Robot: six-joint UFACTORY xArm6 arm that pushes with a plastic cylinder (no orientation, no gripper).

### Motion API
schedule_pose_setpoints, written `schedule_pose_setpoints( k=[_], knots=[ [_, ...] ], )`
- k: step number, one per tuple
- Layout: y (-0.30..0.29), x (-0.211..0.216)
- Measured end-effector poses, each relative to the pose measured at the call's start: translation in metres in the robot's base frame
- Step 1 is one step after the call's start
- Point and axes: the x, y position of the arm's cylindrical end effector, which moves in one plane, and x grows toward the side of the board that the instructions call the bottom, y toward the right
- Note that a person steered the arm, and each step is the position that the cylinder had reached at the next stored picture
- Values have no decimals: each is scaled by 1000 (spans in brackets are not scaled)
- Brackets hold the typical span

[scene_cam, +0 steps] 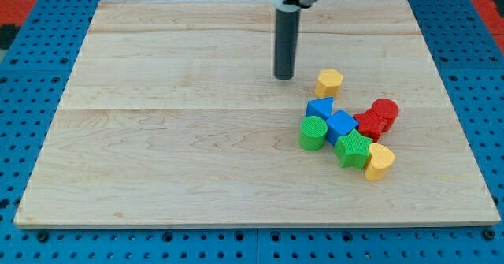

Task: Move your arm to the right of yellow hexagon

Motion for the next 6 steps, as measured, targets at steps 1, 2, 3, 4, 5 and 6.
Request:
schedule_pose_setpoints(
  k=[1,2,3,4,5,6],
  knots=[
    [66,32],
    [86,65],
    [66,44],
    [96,6],
    [166,32],
    [176,68]
  ],
)
